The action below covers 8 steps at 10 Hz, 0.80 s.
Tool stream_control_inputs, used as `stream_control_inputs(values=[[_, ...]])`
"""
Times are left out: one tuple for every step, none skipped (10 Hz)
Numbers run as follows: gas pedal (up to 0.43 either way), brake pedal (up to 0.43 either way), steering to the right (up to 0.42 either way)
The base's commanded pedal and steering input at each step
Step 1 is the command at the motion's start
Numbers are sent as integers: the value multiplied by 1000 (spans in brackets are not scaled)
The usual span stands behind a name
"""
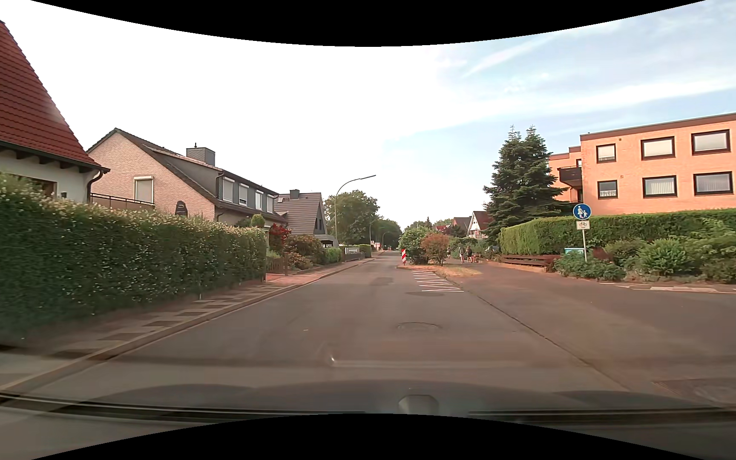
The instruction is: Follow the waypoints while adhering to traffic rules and regulations
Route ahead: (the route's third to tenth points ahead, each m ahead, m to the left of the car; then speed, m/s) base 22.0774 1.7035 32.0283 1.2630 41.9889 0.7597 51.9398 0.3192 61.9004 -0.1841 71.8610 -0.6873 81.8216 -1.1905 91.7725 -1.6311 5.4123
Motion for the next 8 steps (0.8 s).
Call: stream_control_inputs(values=[[150, 0, -17], [150, 0, -19], [150, 0, -23], [150, 0, -22], [150, 0, -20], [150, 0, -20], [150, 0, -20], [150, 0, -20]])
